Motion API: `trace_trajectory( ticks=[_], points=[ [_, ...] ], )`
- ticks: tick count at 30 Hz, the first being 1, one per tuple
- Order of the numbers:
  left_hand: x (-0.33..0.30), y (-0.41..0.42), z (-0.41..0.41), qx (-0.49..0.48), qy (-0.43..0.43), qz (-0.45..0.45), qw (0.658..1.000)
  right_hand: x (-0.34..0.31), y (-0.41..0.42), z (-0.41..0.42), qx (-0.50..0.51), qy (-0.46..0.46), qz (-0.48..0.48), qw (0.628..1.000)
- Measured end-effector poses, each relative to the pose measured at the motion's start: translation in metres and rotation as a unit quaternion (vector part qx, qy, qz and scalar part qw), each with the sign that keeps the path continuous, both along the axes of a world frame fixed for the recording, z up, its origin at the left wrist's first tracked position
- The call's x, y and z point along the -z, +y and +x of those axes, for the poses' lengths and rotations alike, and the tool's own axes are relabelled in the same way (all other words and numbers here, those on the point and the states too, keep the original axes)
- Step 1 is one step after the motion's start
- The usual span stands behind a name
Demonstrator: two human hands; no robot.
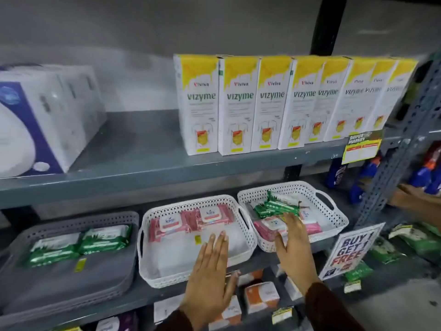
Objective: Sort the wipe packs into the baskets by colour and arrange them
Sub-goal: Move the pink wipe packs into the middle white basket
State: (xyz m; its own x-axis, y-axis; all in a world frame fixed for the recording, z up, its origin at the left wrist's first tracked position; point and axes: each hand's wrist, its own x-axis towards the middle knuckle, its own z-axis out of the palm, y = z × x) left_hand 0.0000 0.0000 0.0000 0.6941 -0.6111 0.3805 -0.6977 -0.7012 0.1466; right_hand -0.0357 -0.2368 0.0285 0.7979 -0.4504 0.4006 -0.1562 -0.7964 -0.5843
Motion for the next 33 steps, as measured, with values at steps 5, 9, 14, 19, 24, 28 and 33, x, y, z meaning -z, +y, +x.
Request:
trace_trajectory(
  ticks=[5, 9, 14, 19, 24, 28, 33],
  points=[
    [0.016, -0.043, 0.001, -0.037, 0.031, 0.081, 0.996, 0.011, -0.052, 0.032, -0.051, 0.102, 0.063, 0.991],
    [0.029, -0.057, 0.005, -0.073, 0.062, 0.105, 0.99, 0.006, -0.093, 0.069, -0.171, 0.247, 0.083, 0.95],
    [0.039, -0.058, 0.007, -0.086, 0.077, 0.069, 0.991, -0.002, -0.114, 0.115, -0.227, 0.386, 0.025, 0.894],
    [0.036, -0.056, 0.005, -0.096, 0.072, 0.069, 0.99, -0.001, -0.119, 0.136, -0.225, 0.434, -0.01, 0.872],
    [0.038, -0.045, 0.006, -0.12, 0.066, 0.07, 0.988, -0.007, -0.132, 0.13, -0.219, 0.406, -0.006, 0.887],
    [0.04, -0.031, 0.004, -0.159, 0.069, 0.082, 0.981, -0.018, -0.136, 0.115, -0.167, 0.326, 0.046, 0.929],
    [0.04, -0.017, 0.005, -0.199, 0.07, 0.069, 0.975, -0.039, -0.107, 0.102, -0.16, 0.204, 0.149, 0.954]
  ],
)
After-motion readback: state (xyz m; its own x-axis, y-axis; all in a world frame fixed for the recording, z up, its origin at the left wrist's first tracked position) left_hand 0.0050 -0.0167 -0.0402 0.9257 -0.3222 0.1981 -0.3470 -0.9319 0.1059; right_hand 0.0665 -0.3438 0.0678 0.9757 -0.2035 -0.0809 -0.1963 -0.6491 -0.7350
